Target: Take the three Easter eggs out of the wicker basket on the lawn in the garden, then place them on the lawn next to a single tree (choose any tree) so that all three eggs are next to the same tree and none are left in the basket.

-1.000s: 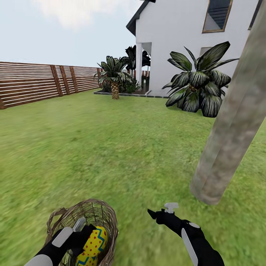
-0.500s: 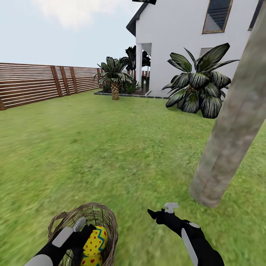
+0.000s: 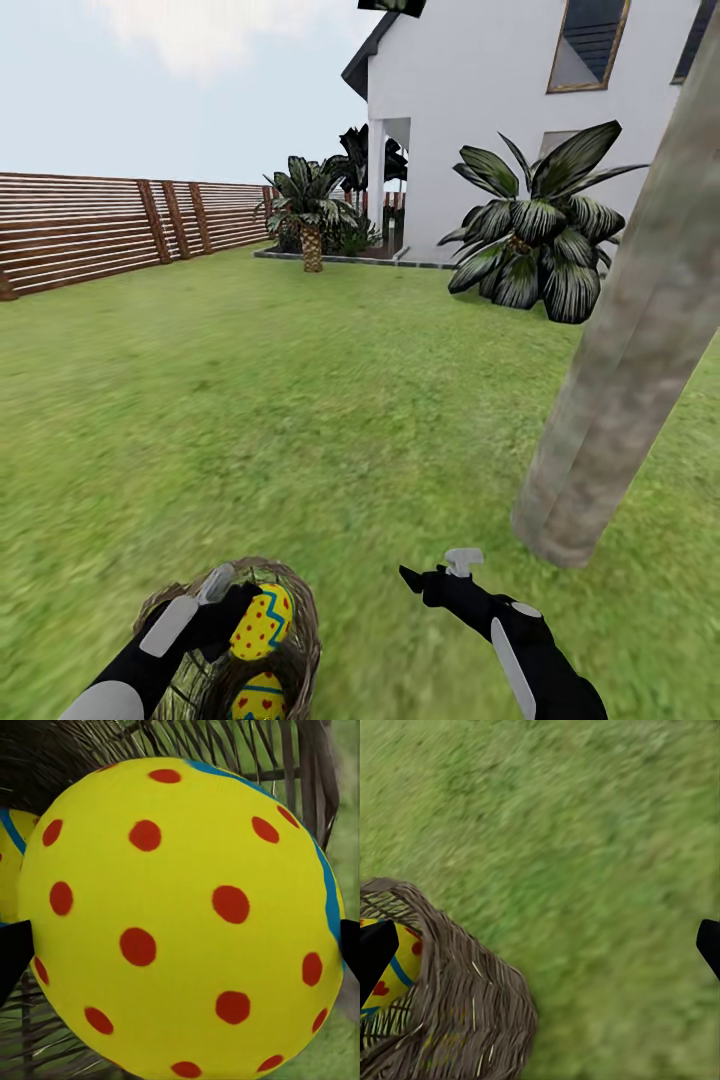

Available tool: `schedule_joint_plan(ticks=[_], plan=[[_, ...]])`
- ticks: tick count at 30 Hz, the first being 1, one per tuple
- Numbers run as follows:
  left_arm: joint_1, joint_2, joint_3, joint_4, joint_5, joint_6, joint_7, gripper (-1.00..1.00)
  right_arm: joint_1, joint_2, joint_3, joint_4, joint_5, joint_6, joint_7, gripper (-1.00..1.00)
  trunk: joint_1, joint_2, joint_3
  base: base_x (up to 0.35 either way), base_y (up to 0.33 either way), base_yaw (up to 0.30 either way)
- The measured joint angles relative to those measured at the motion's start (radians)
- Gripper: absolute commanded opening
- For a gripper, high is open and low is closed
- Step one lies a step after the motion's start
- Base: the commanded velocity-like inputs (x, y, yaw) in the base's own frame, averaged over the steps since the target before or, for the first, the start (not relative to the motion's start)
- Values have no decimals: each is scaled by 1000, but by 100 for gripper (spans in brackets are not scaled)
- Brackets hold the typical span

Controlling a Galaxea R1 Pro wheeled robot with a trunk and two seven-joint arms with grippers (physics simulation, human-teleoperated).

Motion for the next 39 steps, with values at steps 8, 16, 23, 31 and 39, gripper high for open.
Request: schedule_joint_plan(ticks=[8, 16, 23, 31, 39], plan=[[0, 0, 1, 0, 4, 17, 1, -100, 0, 0, 0, 0, 0, 0, 0, 100, -31, 56, 25, 0, 0, 0], [0, 0, 7, -19, 6, 76, 98, -100, 0, 0, 0, 0, 0, 0, 0, 100, -61, 112, 50, 0, 0, 0], [0, 0, 8, -66, 5, 90, 142, -100, 0, 0, 0, 0, 0, 0, 0, 100, -88, 161, 72, 0, 0, 0], [25, 0, 9, -187, 5, 111, 210, -100, 0, 0, 0, 0, 0, 0, 0, 100, -119, 217, 97, 0, 0, 0], [155, -2, 11, -484, 8, 112, 353, -100, 0, 0, 0, 0, 0, 0, 0, 100, -150, 273, 122, 0, 0, 0]])
